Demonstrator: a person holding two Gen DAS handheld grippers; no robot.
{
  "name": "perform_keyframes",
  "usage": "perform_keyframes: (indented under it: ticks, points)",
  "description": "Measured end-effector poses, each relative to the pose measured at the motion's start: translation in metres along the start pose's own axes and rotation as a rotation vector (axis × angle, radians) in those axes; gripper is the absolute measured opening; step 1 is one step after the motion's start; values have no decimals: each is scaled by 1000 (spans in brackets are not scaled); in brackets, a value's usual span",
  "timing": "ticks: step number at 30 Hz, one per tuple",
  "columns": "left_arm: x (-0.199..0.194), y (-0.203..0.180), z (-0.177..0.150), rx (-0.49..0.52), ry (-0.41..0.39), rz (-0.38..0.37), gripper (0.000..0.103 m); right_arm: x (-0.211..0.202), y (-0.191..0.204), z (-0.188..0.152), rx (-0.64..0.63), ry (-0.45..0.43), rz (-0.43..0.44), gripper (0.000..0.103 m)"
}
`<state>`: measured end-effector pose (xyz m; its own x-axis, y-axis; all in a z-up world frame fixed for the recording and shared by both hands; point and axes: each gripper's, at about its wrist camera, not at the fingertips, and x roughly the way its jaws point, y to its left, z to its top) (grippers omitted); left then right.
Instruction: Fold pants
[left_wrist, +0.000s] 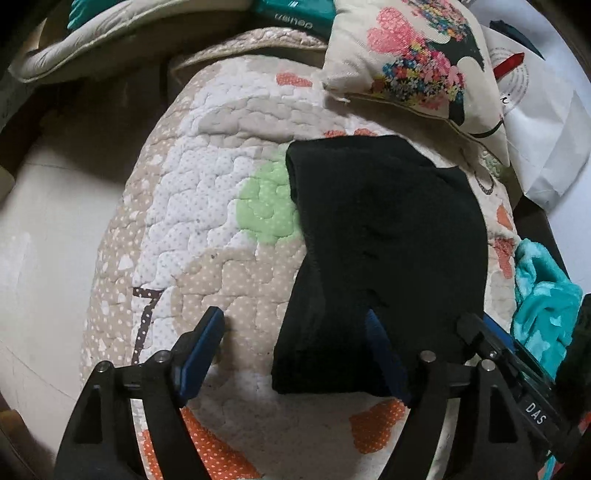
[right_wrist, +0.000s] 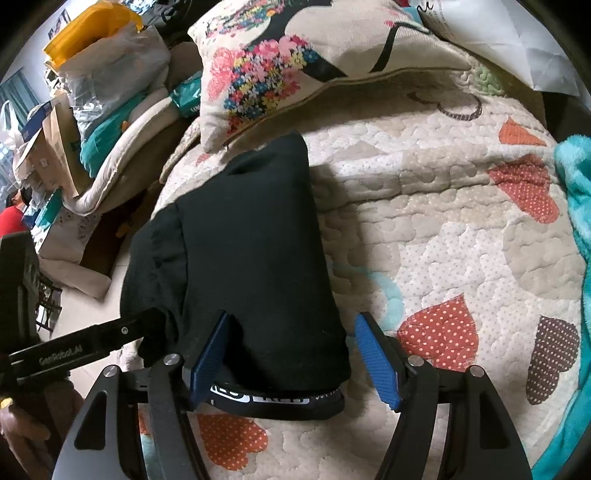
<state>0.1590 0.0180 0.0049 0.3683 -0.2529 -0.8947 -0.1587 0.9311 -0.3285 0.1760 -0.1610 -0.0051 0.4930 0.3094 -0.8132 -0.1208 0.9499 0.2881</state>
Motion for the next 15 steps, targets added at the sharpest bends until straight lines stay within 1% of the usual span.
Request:
perform_keyframes:
  ticks: [2,6,12,15]
  points:
    - [-5,-2,-1,13,-18,0,78,-11,1,0,-12,-22,-13,75]
    - [-20,-6,-11,51,-63,2,78,-36,1,-5,-10,-52,-7,75]
    - [-41,-15,-40,108,-126,5,78,-75,2,-27,-33,-74,-12,75]
    - [-46,-20,-59,142,-159,32,78,-86,1,-44,-39,-76,-19,75]
